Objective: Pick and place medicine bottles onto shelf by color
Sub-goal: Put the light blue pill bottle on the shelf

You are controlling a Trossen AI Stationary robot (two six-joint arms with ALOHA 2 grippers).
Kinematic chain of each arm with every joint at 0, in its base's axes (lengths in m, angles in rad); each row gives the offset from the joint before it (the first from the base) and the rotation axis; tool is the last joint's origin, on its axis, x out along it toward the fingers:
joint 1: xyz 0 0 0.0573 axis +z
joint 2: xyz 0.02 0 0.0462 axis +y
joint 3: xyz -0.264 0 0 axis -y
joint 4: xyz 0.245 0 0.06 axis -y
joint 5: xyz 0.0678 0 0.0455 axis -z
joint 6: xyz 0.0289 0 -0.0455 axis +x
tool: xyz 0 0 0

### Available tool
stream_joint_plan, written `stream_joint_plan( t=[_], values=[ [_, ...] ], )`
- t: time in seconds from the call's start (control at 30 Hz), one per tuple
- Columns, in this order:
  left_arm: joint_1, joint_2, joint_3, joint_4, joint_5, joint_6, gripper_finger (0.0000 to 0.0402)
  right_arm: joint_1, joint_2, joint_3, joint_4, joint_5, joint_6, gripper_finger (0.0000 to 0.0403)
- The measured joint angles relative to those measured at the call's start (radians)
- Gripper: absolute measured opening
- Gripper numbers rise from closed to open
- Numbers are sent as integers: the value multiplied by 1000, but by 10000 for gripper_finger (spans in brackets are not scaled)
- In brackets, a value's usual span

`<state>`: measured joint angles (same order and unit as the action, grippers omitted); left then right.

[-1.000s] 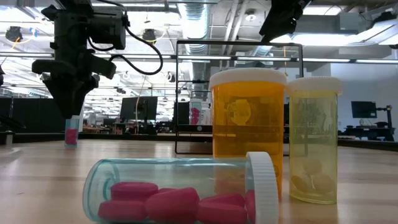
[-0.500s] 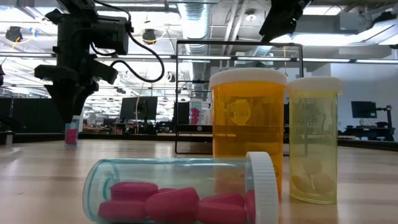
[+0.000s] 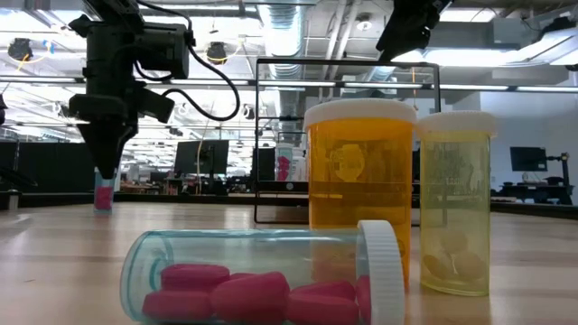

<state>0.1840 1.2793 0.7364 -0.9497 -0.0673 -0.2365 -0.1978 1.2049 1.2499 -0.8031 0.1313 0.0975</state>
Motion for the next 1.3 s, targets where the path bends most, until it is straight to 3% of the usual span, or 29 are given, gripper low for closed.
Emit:
stream_joint_plan(
  t=[0.3, 0.6, 1.0, 1.3],
  values=[
    [1, 0, 1, -1, 2, -94, 94, 0, 0, 0, 0, 0, 0, 276],
    [0, 1, 63, 0, 28, -179, 107, 0, 0, 0, 0, 0, 0, 276],
    [0, 20, 338, -28, 9, -247, 107, 0, 0, 0, 0, 0, 0, 276],
    [-29, 262, 666, -221, -39, -119, 107, 0, 0, 0, 4, 0, 0, 276]
  ],
)
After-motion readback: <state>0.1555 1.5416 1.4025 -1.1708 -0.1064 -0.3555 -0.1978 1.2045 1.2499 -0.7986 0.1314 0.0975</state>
